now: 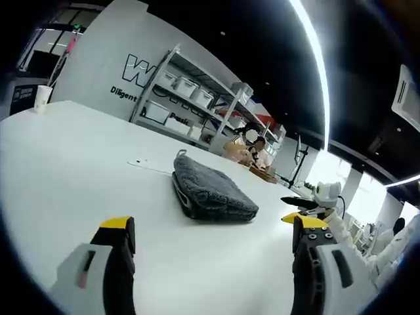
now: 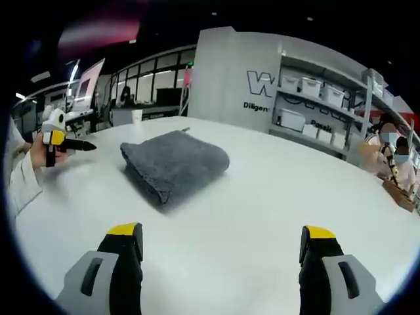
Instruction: Open the folded towel by lifting each exposed corner and separating the folded layers until the towel lies flat within the target outline without major curled edges
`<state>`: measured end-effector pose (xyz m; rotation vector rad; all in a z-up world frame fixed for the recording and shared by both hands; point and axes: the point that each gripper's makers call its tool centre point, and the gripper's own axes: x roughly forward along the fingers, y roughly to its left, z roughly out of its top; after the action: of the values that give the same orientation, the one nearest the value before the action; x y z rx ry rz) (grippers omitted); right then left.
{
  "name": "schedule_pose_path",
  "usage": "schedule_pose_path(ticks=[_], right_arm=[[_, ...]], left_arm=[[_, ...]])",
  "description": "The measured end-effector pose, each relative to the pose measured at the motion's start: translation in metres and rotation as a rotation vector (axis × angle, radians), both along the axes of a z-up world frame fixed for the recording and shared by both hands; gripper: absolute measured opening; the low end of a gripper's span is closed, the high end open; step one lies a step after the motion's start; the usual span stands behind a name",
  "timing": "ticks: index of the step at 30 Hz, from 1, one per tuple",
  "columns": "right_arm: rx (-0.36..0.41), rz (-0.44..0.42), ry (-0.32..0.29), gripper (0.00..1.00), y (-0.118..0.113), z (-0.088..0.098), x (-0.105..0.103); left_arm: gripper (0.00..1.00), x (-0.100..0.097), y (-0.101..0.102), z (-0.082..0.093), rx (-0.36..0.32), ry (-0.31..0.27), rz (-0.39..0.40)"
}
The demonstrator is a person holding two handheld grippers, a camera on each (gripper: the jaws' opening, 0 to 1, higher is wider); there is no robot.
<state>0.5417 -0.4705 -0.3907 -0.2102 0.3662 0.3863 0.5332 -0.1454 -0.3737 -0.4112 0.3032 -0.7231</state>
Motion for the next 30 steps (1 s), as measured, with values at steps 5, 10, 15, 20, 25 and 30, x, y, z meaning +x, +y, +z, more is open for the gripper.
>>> schedule_pose_path(ticks=[5,10,15,20,25,30], right_arm=[[-0.044,0.002,-0.017,0.99,0.006,0.003,-0.003],[-0.109,0.027,-0.058,0.99,0.025,0.005,-0.005],[-0.077,0.087,-0.124,0.99,0.059,0.013,-0.008],[-0.102,0.134,-0.149,0.99,0.093,0.017,-0.015],[-0.088,0.179,-0.194,0.98,0.124,0.022,-0.019],[-0.06,0.194,-0.321,0.99,0.16,0.035,-0.014]], left_arm=[[0.99,0.0,0.002,0.003,-0.01,-0.006,0.0],[0.99,-0.001,0.0,0.007,-0.025,-0.011,-0.01],[0.99,-0.003,0.0,0.01,-0.038,-0.015,-0.012],[0.99,-0.003,0.002,0.01,-0.046,-0.011,-0.009],[0.99,-0.002,0.002,0.009,-0.045,-0.01,-0.013],[0.99,-0.002,0.001,0.006,-0.048,0.004,-0.014]])
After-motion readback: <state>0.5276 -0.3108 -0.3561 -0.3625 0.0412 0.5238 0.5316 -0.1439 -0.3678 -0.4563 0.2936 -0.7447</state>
